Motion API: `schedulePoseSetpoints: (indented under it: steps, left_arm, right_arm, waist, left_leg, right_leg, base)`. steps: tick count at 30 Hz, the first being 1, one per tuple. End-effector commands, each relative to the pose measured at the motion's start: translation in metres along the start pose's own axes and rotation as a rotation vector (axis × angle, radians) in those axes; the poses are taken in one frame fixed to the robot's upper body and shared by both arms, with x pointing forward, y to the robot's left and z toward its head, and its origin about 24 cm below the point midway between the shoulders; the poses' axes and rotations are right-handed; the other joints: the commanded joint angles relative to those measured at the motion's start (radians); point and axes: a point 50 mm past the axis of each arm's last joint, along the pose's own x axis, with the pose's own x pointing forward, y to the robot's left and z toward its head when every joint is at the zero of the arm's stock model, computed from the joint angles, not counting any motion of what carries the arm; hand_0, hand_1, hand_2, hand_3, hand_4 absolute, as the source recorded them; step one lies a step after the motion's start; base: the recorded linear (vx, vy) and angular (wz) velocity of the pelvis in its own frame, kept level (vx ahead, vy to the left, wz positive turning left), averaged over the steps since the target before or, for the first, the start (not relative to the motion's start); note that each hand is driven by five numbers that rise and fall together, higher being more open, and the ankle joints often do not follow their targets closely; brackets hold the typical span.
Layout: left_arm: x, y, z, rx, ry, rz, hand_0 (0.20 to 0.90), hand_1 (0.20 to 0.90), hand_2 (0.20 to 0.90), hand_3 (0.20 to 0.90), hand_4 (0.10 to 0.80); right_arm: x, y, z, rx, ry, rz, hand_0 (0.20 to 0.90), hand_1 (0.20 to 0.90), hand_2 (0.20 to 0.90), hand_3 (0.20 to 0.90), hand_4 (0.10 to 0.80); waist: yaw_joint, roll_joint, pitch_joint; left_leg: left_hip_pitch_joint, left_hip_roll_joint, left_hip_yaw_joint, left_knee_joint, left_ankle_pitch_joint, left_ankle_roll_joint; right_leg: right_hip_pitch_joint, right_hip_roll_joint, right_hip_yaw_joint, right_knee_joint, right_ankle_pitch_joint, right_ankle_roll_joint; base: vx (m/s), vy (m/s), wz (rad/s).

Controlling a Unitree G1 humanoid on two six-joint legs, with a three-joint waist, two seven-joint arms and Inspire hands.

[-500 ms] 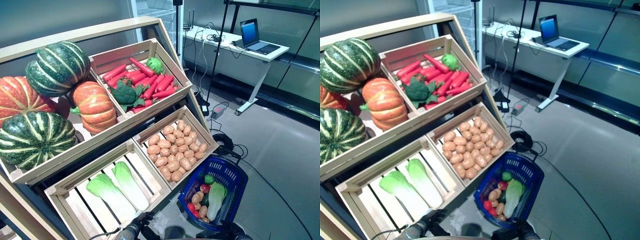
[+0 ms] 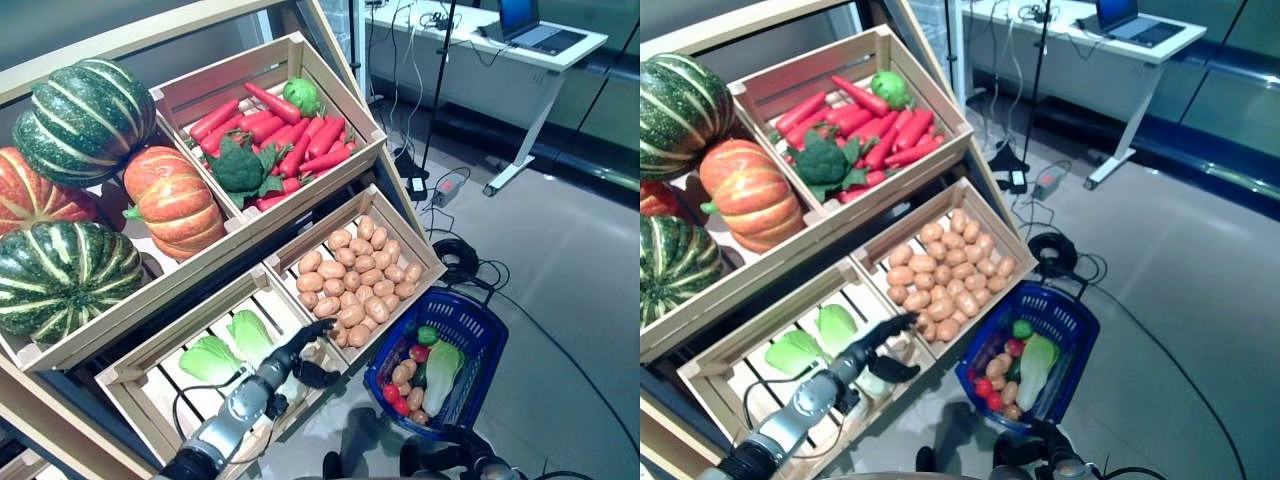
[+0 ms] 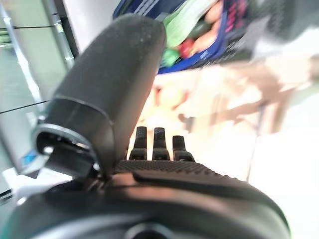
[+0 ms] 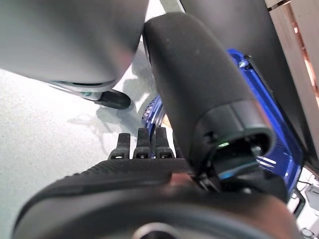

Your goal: Put vegetables into the basket

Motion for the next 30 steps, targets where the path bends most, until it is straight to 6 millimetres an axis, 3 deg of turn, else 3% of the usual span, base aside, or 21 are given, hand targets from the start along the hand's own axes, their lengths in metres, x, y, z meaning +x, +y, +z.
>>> schedulePoseSetpoints:
  steps: [1,2,4,6,13,20,21,26,30]
  left_arm:
    - [0.005,0.057,0.041,0.116,-0.174,0.178,0.9,0.9,0.9,0.9,0.8]
    - [0.001,0.072,0.044,0.182,-0.175,0.248,0.9,0.9,0.9,0.9,0.8]
    - [-0.001,0.081,0.045,0.24,-0.165,0.291,0.9,0.9,0.9,0.9,0.8]
    - [-0.007,0.11,0.044,0.368,-0.108,0.409,0.9,0.9,0.9,0.9,0.8]
    - [-0.024,0.155,0.052,0.77,-0.011,0.537,0.9,0.9,0.9,0.9,0.8]
    - [-0.036,0.179,0.072,1.009,-0.031,0.656,0.9,0.9,0.9,0.9,0.8]
    - [-0.036,0.179,0.072,1.01,-0.031,0.656,0.9,0.9,0.9,0.9,0.8]
    - [-0.036,0.181,0.091,1.193,-0.182,0.781,0.9,0.9,0.9,0.9,0.8]
    - [-0.033,0.182,0.091,1.234,-0.24,0.833,0.9,0.9,0.9,0.9,0.8]
  right_arm:
    - [0.001,0.006,0.012,0.005,-0.07,0.044,0.9,0.9,0.9,0.9,0.8]
    - [0.002,0.001,0.016,-0.003,-0.085,0.033,0.9,0.9,0.9,0.9,0.8]
    - [0.003,-0.003,0.021,-0.011,-0.1,0.025,0.9,0.9,0.9,0.9,0.8]
    - [0.005,-0.018,0.036,-0.036,-0.14,-0.004,0.9,0.9,0.9,0.9,0.8]
    - [0.005,-0.039,0.071,-0.036,-0.249,-0.063,0.9,0.9,0.9,0.9,0.8]
    - [0.002,-0.047,0.112,0.012,-0.378,-0.099,0.9,0.9,0.9,0.9,0.8]
    - [0.002,-0.047,0.112,0.012,-0.379,-0.099,0.9,0.9,0.9,0.9,0.8]
    - [-0.005,-0.042,0.157,0.047,-0.507,-0.093,0.9,0.9,0.9,0.9,0.8]
    - [-0.009,-0.042,0.173,0.04,-0.55,-0.094,0.9,0.9,0.9,0.9,0.8]
  waist:
    - [0.02,-0.041,0.005]
    - [0.023,-0.037,0.021]
    - [0.025,-0.034,0.035]
    - [0.035,-0.025,0.085]
    - [0.065,-0.014,0.189]
    - [0.097,-0.005,0.281]
    - [0.097,-0.005,0.28]
    - [0.108,-0.001,0.338]
    - [0.104,-0.002,0.358]
  left_leg:
    - [-0.058,0.024,-0.058,0.002,-0.009,-0.054]
    - [-0.075,0.022,-0.058,0.002,-0.003,-0.055]
    - [-0.088,0.021,-0.057,0.002,0.002,-0.056]
    - [-0.125,0.019,-0.068,0.005,0.024,-0.06]
    - [-0.246,0.009,-0.099,0.103,0.035,-0.066]
    - [-0.402,-0.026,-0.125,0.254,0.014,-0.065]
    - [-0.405,-0.026,-0.125,0.256,0.013,-0.065]
    - [-0.505,-0.052,-0.131,0.32,0.013,-0.054]
    - [-0.533,-0.057,-0.129,0.331,0.018,-0.051]
  right_leg:
    - [0.001,-0.054,-0.007,0.006,0.012,0.025]
    - [-0.016,-0.052,-0.008,0.006,0.013,0.021]
    - [-0.029,-0.051,-0.009,0.006,0.014,0.017]
    - [-0.054,-0.045,-0.022,0.01,0.019,0.003]
    - [-0.154,-0.044,-0.06,0.139,-0.029,-0.022]
    - [-0.263,-0.05,-0.084,0.238,-0.049,-0.04]
    - [-0.265,-0.05,-0.084,0.239,-0.05,-0.04]
    - [-0.358,-0.048,-0.092,0.301,-0.058,-0.049]
    - [-0.394,-0.046,-0.086,0.323,-0.057,-0.049]
  base:
    - [-0.116,0.01,0.0]
    - [-0.127,0.015,0.01]
    - [-0.131,0.018,0.0]
    - [-0.194,0.029,0.02]
    - [-0.153,0.009,0.13]
    - [-0.147,0.002,0.1]
    - [-0.139,0.024,0.1]
    - [-0.14,0.014,0.06]
    - [-0.099,0.039,0.05]
